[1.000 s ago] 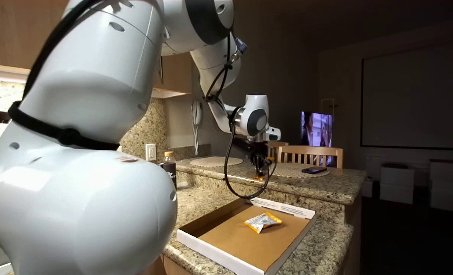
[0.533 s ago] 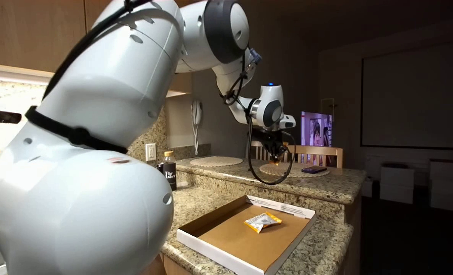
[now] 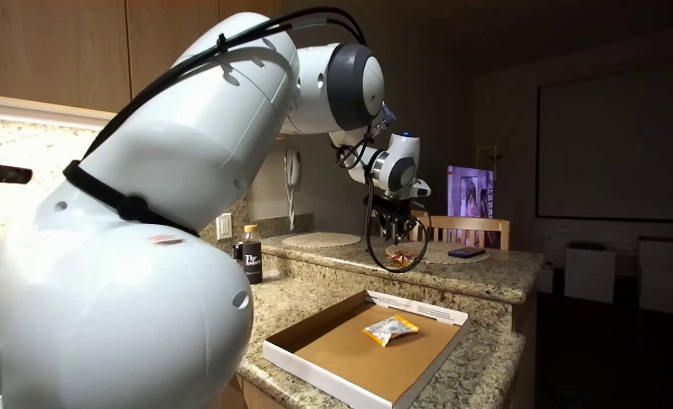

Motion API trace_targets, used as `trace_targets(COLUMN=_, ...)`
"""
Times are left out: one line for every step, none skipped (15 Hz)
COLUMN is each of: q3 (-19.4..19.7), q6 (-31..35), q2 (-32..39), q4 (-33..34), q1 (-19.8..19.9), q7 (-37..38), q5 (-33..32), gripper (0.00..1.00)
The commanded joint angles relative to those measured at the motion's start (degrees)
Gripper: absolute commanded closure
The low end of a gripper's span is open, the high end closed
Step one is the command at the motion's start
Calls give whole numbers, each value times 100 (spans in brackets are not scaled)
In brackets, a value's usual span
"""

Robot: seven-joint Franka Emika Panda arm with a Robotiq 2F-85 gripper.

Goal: Remove the contents in the box.

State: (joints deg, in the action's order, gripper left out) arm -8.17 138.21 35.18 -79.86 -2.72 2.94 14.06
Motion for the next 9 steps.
trace_targets(q3=-301, q6=-271, q2=-479, q4=-588, q1=308, q7=-570, q5=447, gripper=37)
trace_targets(q3=-312, q6=-239, q2=-589, q4=-782, q1=332, q7=-620, q5=524, gripper=30)
trace_targets(q3=-299, q6=-172, q2=-695, q4=-982, q1=347, q7=-642, q5=578, gripper=24)
trace_targets(q3=-235, q6=-30, q2=-855, q4=-1295, q1=337, q7=-669, q5=547, gripper=16)
trace_targets(q3=-269, q6=35, q2=-959, q4=-1514, q1=393, q7=-789, q5=634, gripper=11)
trace_targets(q3=-330, q6=104, q2=-1079, q4=-1806, q1=497, q7=-937, q5=808, gripper=4)
trace_targets(q3=-364, q6=225, q2=-1186, q4=-2101, q1=574, q7=-1106, q5=985, gripper=1)
trace_targets(q3=-358, q6=320, q2=-1269, q4=-2381, q1=624, q7=-1246, q5=1134, gripper=0)
trace_targets(q3=-338, q6=452, q2=-1370, q4=-2671, q1=653, q7=-1380, q5=1232, gripper=0)
